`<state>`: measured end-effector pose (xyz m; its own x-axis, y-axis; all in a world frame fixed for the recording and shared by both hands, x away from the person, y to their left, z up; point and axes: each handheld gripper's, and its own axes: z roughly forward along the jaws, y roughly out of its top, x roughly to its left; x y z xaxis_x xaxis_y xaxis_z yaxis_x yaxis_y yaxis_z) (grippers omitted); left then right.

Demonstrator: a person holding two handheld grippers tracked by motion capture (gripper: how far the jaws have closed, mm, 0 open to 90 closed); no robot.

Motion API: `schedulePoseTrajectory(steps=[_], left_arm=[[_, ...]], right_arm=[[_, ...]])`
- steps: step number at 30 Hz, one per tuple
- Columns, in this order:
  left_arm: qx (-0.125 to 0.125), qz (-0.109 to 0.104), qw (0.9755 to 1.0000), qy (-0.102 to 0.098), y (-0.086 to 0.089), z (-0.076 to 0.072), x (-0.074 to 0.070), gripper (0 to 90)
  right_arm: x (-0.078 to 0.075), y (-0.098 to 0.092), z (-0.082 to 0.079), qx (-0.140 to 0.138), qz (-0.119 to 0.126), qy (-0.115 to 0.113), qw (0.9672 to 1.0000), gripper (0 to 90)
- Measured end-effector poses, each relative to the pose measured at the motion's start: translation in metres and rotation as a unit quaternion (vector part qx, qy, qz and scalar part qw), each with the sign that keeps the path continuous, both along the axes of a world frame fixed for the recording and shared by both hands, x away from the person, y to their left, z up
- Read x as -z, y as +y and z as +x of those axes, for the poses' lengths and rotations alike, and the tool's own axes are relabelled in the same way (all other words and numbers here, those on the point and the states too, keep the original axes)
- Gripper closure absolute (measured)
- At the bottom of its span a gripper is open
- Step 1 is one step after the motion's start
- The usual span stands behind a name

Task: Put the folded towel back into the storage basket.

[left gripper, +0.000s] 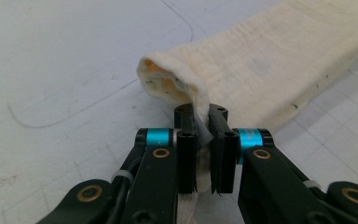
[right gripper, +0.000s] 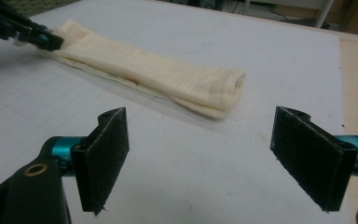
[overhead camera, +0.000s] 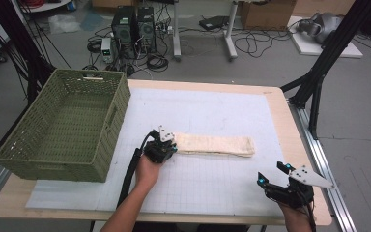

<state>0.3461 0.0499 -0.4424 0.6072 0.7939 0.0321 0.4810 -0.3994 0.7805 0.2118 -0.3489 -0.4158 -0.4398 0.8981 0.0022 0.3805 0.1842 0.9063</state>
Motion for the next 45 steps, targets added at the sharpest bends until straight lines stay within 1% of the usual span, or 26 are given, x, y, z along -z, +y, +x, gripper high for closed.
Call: schedulePoseTrajectory(steps=[4,5,7,8,9,11,12,13,14,15,17,18,19,20,21,24,26,28,29,35,36,37,38,40,43,45], left_arm=[[0.0,-0.016,0.9999,-0.005,0.005,-0.001,-0.003,83.0],[0.002,-0.019,0.9998,-0.008,0.005,-0.001,-0.004,83.0],[0.001,-0.026,0.9996,-0.012,0.006,-0.001,-0.005,83.0],[-0.001,-0.032,0.9994,-0.009,0.006,-0.001,-0.005,83.0],[-0.001,-0.033,0.9994,-0.006,0.007,-0.001,-0.005,82.9],[-0.001,-0.034,0.9994,-0.006,0.007,-0.001,-0.005,82.9],[0.0,-0.035,0.9994,-0.006,0.007,-0.001,-0.005,82.9],[-0.001,-0.037,0.9993,-0.007,0.008,-0.001,-0.006,82.9],[-0.002,-0.039,0.9992,-0.008,0.008,-0.001,-0.006,82.9],[-0.001,-0.041,0.9991,-0.007,0.008,-0.001,-0.007,82.9],[0.0,-0.045,0.999,-0.007,0.009,-0.002,-0.007,82.9],[0.002,-0.044,0.999,-0.007,0.009,-0.001,-0.007,82.8],[0.002,-0.043,0.999,-0.008,0.009,-0.001,-0.007,82.8],[0.002,-0.045,0.999,-0.007,0.01,-0.001,-0.007,82.8],[0.002,-0.044,0.999,-0.006,0.01,-0.001,-0.007,82.8],[0.006,-0.04,0.9992,-0.007,0.009,-0.001,-0.006,82.8],[0.007,-0.04,0.9992,-0.009,0.01,0.0,-0.006,82.8],[0.006,-0.038,0.9992,-0.008,0.01,0.0,-0.005,82.8],[0.008,-0.036,0.9993,-0.008,0.01,0.0,-0.005,82.8],[0.01,-0.028,0.9995,-0.006,0.01,0.002,-0.001,82.8],[0.011,-0.026,0.9996,-0.005,0.01,0.002,-0.001,82.8],[0.011,-0.026,0.9996,-0.005,0.01,0.002,-0.001,82.8],[0.013,-0.025,0.9996,-0.005,0.011,0.003,-0.001,82.8],[0.012,-0.028,0.9995,-0.003,0.011,0.003,-0.001,82.9],[0.012,-0.031,0.9994,-0.003,0.012,0.003,-0.001,83.0],[0.012,-0.033,0.9993,-0.008,0.013,0.003,-0.002,82.9]], right_arm=[[0.0,0.002,0.013,0.03,0.012,0.0,0.9995,17.4],[0.0,0.002,0.013,0.03,0.012,0.0,0.9995,17.4],[0.001,0.004,0.027,0.027,0.007,0.011,0.9995,16.2],[0.001,0.004,0.027,0.027,0.007,0.011,0.9995,16.2],[0.003,0.005,0.041,0.025,0.002,0.028,0.9993,16.2],[0.005,0.006,0.047,0.027,0.001,0.034,0.9991,16.3],[0.009,0.008,0.062,0.026,0.005,0.047,0.9985,21.6],[0.011,0.009,0.069,0.025,0.003,0.052,0.9983,25.8],[0.011,0.009,0.069,0.025,0.003,0.052,0.9983,25.8],[0.015,0.012,0.085,0.027,-0.01,0.065,0.9975,27.9],[0.016,0.015,0.092,0.032,-0.013,0.068,0.9971,29.2],[0.02,0.018,0.105,0.039,-0.013,0.091,0.995,32.3],[0.02,0.018,0.105,0.039,-0.013,0.091,0.995,32.3],[0.022,0.02,0.11,0.045,-0.023,0.104,0.9933,41.3],[0.023,0.021,0.112,0.044,-0.03,0.111,0.9924,46.3],[0.027,0.021,0.115,0.041,-0.033,0.122,0.9912,47.1],[0.03,0.023,0.117,0.029,-0.025,0.136,0.99,48.8],[0.031,0.023,0.118,0.022,-0.026,0.138,0.9898,49.3],[0.034,0.024,0.121,0.012,-0.016,0.147,0.9889,49.4],[0.035,0.024,0.122,0.008,-0.02,0.145,0.9892,53.9],[0.034,0.025,0.121,-0.001,-0.02,0.144,0.9894,68.4],[0.034,0.025,0.121,-0.001,-0.02,0.144,0.9894,68.4],[0.034,0.026,0.12,-0.014,-0.013,0.145,0.9892,78.4],[0.034,0.03,0.12,-0.017,-0.02,0.143,0.9893,80.9],[0.034,0.027,0.12,-0.012,-0.001,0.153,0.9881,82.6],[0.034,0.028,0.119,-0.008,0.0,0.153,0.9882,82.9]])
